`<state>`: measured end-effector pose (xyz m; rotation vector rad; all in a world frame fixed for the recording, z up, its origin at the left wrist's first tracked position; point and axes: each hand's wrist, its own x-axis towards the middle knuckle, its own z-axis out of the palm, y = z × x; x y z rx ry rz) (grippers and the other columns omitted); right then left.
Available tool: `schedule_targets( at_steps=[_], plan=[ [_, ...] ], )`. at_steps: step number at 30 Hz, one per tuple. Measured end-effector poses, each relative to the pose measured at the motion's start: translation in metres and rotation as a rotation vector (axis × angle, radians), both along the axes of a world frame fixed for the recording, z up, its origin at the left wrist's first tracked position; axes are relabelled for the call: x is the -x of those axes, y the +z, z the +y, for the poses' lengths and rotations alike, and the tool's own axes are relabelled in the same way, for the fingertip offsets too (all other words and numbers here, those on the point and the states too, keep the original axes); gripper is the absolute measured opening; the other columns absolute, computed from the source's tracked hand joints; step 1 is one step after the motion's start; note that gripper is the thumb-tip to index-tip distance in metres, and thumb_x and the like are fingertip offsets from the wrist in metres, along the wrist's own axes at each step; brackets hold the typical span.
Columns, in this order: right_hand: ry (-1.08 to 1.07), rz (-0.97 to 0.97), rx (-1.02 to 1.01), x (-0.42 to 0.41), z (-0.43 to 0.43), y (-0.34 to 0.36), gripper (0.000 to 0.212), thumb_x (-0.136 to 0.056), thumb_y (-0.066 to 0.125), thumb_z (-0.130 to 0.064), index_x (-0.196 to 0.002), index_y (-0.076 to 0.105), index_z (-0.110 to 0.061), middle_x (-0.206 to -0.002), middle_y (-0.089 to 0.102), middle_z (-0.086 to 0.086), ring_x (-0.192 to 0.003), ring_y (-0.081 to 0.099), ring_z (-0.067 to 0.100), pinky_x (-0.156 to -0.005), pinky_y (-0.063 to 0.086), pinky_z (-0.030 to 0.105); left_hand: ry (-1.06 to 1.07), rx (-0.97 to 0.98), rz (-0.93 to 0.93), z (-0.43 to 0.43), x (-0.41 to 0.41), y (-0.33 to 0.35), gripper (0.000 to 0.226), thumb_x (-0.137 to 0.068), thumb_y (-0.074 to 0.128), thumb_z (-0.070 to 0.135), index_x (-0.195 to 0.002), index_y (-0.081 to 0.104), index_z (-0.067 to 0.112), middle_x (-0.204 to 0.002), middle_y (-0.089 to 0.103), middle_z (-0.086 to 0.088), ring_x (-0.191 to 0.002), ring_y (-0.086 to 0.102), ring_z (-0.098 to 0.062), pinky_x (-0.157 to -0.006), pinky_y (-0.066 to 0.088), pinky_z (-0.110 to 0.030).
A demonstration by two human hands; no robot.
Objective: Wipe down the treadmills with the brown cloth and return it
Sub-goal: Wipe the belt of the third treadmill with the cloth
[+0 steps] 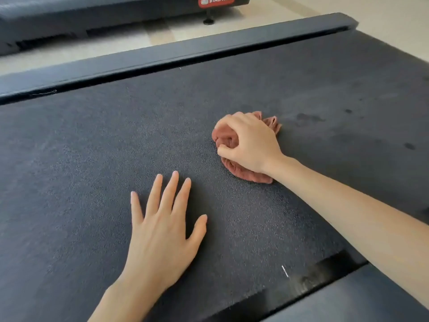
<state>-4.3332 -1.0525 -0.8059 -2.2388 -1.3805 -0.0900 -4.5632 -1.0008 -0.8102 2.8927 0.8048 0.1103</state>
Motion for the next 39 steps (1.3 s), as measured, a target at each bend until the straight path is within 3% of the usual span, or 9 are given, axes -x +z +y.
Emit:
schedule_targets(
  at_steps=[4,8,15,22,29,33,37,39],
  plan=[
    [-0.014,-0.024,0.006,-0.029,0.042,-0.003,0.037,-0.078,0.060,-0.043,-0.111,0.058,-0.025,-0.108,0.061,-0.002,-0.103,0.052,0.022,-0.077,0.033,0.029,0.100,0.002,-0.024,0.004,-0.056,0.001,0.074,-0.086,0.013,0.062,-0.149,0.015,0.023,-0.158,0.008,0.001,-0.145,-0.002,-0.022,-0.113,-0.001,-0.054],
    [-0.011,0.010,-0.007,-0.016,0.010,0.001,0.037,-0.080,0.059,-0.040,-0.112,0.058,-0.023,-0.107,0.061,-0.001,-0.103,0.052,0.020,-0.083,0.037,0.030,0.165,0.019,0.020,-0.003,-0.086,-0.010,0.068,-0.091,0.019,0.056,-0.149,0.009,0.022,-0.159,0.001,-0.001,-0.145,-0.008,-0.023,-0.114,-0.005,-0.054],
    [-0.043,0.007,-0.027,0.023,-0.121,-0.007,0.039,-0.074,0.051,-0.047,-0.109,0.059,-0.031,-0.109,0.058,-0.013,-0.108,0.045,0.008,-0.091,0.027,0.015,0.175,-0.038,-0.062,-0.010,-0.079,-0.021,0.070,-0.088,0.012,0.056,-0.149,0.016,0.021,-0.158,0.008,-0.002,-0.145,-0.002,-0.023,-0.116,-0.003,-0.049],
    [-0.188,0.010,-0.048,-0.020,-0.050,-0.005,0.035,-0.075,0.049,-0.050,-0.106,0.056,-0.035,-0.103,0.059,-0.011,-0.099,0.050,0.013,-0.073,0.033,0.028,0.146,-0.029,-0.085,-0.008,-0.079,-0.021,0.067,-0.091,0.017,0.054,-0.149,0.015,0.019,-0.158,0.009,-0.005,-0.145,-0.002,-0.025,-0.115,-0.003,-0.051],
    [-0.440,-0.059,0.042,-0.040,0.000,-0.007,0.039,-0.083,0.058,-0.044,-0.115,0.055,-0.024,-0.110,0.060,0.003,-0.105,0.051,0.025,-0.081,0.039,0.034,0.134,-0.004,-0.080,-0.009,-0.078,-0.019,0.066,-0.094,0.019,0.052,-0.149,0.013,0.018,-0.158,0.005,-0.007,-0.145,-0.004,-0.027,-0.115,-0.002,-0.053],
    [-0.344,-0.053,0.073,0.001,-0.051,-0.002,0.036,-0.082,0.057,-0.041,-0.114,0.055,-0.024,-0.106,0.059,-0.001,-0.100,0.050,0.021,-0.078,0.034,0.030,0.124,0.005,-0.120,-0.010,-0.077,-0.019,0.064,-0.094,0.024,0.051,-0.149,0.018,0.017,-0.158,0.010,-0.008,-0.145,0.001,-0.028,-0.115,0.001,-0.053],
    [-0.302,0.001,0.062,0.054,-0.123,0.001,0.037,-0.078,0.057,-0.040,-0.112,0.056,-0.028,-0.109,0.056,-0.008,-0.104,0.042,0.010,-0.084,0.029,0.021,0.143,0.050,-0.174,-0.005,-0.076,-0.020,0.063,-0.093,0.028,0.054,-0.147,0.024,0.022,-0.157,0.014,-0.002,-0.145,0.003,-0.022,-0.116,0.001,-0.048],
    [-0.297,0.017,0.096,0.070,-0.148,0.001,0.041,-0.075,0.052,-0.045,-0.113,0.056,-0.030,-0.112,0.056,-0.010,-0.109,0.043,0.010,-0.092,0.031,0.023,0.145,0.059,-0.192,-0.004,-0.075,-0.019,0.062,-0.093,0.028,0.054,-0.147,0.025,0.023,-0.157,0.015,-0.001,-0.145,0.003,-0.021,-0.116,0.001,-0.046]
  ],
)
